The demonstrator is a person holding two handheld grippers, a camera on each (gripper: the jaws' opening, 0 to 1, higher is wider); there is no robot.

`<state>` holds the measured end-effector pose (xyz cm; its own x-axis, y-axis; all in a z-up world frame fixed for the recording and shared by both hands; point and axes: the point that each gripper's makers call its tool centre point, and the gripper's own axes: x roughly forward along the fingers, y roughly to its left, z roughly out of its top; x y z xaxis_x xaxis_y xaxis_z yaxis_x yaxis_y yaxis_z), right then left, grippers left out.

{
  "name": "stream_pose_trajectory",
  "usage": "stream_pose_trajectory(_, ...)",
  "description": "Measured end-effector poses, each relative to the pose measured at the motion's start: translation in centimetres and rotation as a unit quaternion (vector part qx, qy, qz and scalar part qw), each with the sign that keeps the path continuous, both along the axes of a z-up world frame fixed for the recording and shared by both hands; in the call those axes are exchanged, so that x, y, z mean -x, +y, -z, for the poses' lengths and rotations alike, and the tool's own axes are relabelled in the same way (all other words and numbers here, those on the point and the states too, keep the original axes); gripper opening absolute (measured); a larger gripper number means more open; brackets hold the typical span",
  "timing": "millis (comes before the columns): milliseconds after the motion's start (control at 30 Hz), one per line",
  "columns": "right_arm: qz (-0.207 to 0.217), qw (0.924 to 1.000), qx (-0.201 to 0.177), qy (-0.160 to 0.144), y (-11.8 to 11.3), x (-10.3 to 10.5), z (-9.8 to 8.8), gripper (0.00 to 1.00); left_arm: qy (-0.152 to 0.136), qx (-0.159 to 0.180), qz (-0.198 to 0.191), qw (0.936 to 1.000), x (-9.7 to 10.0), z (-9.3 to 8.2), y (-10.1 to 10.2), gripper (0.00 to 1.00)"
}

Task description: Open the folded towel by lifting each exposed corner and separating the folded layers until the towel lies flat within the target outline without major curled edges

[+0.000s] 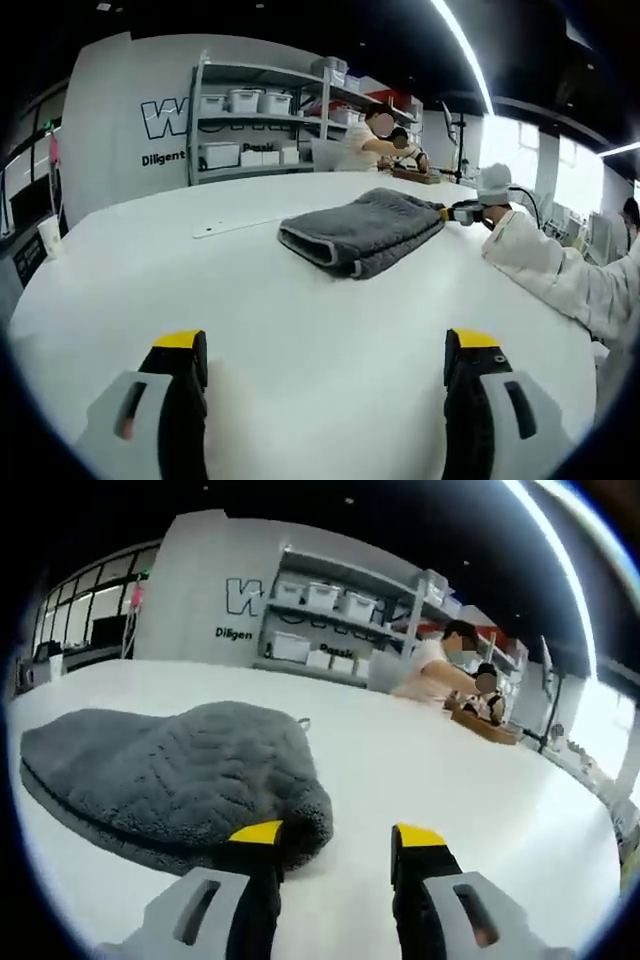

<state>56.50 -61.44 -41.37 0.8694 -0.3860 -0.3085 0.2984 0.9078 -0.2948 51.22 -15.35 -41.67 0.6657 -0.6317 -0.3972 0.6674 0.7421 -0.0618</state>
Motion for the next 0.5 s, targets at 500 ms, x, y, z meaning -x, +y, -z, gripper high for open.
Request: stream_pose_trajectory(500,0.002,0.9989,-0.041,-0.025,-0.9,1.1,-0.8,0.81,0.0,0.001,0.0,1.0,0.0,0.0,0.0,0.97)
